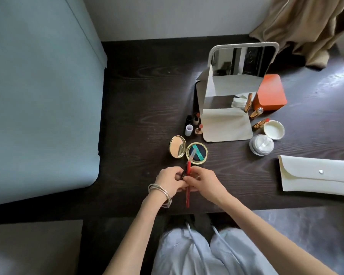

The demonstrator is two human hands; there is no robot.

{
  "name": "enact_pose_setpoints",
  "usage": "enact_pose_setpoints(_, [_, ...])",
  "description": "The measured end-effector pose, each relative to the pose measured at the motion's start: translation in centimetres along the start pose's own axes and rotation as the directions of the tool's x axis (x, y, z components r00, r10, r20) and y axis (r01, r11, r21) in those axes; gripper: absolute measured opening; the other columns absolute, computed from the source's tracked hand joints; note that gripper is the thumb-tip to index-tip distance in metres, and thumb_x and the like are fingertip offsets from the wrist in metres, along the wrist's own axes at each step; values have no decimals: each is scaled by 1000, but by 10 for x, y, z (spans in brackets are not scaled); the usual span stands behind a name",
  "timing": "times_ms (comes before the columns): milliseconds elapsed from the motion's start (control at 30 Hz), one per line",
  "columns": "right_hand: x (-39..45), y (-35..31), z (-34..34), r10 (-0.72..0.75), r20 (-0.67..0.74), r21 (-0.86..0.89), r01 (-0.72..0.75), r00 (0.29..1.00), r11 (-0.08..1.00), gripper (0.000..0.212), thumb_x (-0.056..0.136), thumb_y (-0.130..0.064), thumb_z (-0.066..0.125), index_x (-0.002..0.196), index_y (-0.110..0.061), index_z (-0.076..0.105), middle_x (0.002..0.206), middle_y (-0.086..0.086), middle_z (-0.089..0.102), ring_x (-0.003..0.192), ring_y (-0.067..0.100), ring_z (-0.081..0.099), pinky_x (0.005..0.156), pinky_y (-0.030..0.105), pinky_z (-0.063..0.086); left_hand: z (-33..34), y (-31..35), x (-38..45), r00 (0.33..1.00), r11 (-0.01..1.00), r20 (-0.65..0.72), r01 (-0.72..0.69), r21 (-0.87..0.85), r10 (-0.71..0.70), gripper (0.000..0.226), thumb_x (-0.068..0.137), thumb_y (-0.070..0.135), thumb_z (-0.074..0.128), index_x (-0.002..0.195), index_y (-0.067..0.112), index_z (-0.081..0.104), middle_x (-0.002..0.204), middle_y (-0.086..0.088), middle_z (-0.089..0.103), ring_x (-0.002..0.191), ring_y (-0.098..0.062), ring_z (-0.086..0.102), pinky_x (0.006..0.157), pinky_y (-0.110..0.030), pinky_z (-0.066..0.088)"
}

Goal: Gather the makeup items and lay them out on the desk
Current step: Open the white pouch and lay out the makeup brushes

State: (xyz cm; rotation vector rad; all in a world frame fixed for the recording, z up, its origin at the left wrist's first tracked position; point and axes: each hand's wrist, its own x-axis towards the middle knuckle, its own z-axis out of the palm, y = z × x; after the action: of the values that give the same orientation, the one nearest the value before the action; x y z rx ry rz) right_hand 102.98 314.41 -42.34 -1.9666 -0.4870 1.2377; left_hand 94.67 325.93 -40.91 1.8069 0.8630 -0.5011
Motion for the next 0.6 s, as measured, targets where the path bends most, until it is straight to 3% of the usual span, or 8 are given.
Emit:
enact_pose_setpoints(67, [-8,19,-25,38,-70,-63,-42,997,997,5,89,-17,61,92,-14,63,84,7,70,74,18,71,73,38,60,24,15,11,999,1000,46,-27,-7,27,9,79,7,67,87,11,64,85,-12,69,82,-26,69,77,-39,58])
enact_pose_setpoints(167, [-10,47,-64,71,-210,-282,-130,975,950,12,88,-23,59,95,-16,64,84,2,68,76,21,69,76,39,57,56,33,34,1000,999,2,13,-36,-13,17,79,3,61,94,10,67,84,-11,71,78,-24,69,78,-32,56])
enact_pose_setpoints(267, [-10,67,-98,104,-277,-559,-249,955,791,17,89,-29,55,101,-17,58,101,3,65,96,28,63,74,32,45,84,51,46,997,989,19,81,-122,-79,20,84,-2,53,96,10,64,80,-7,68,66,-16,64,66,-21,53])
enact_pose_setpoints(367, [-8,81,-119,55,-265,-721,-236,963,651,23,90,-34,56,102,-16,50,106,5,62,100,29,60,68,33,36,103,64,54,994,978,46,110,-177,-104,22,88,-4,46,97,11,59,81,-9,67,62,-12,62,63,-17,52])
enact_pose_setpoints(467, [-7,87,-126,10,-231,-765,-187,973,617,29,89,-38,57,104,-15,47,108,3,61,99,27,60,67,33,37,110,73,53,990,961,27,138,-239,-135,24,90,-5,41,103,8,58,83,-12,66,62,-11,62,53,-10,50])
enact_pose_setpoints(533, [-7,89,-127,-32,-225,-778,-160,974,608,33,89,-41,57,107,-15,48,110,2,57,101,24,58,66,33,38,111,78,51,987,942,49,159,-294,-151,23,91,-6,42,106,3,57,89,-19,67,65,-13,63,59,-13,53])
enact_pose_setpoints(600, [-8,90,-128,-104,-241,-711,-102,965,696,32,91,-41,54,109,-15,53,106,1,53,101,21,55,68,31,39,111,81,48,987,922,88,160,-352,-137,18,90,-5,46,103,2,57,96,-23,68,70,-16,65,66,-18,54])
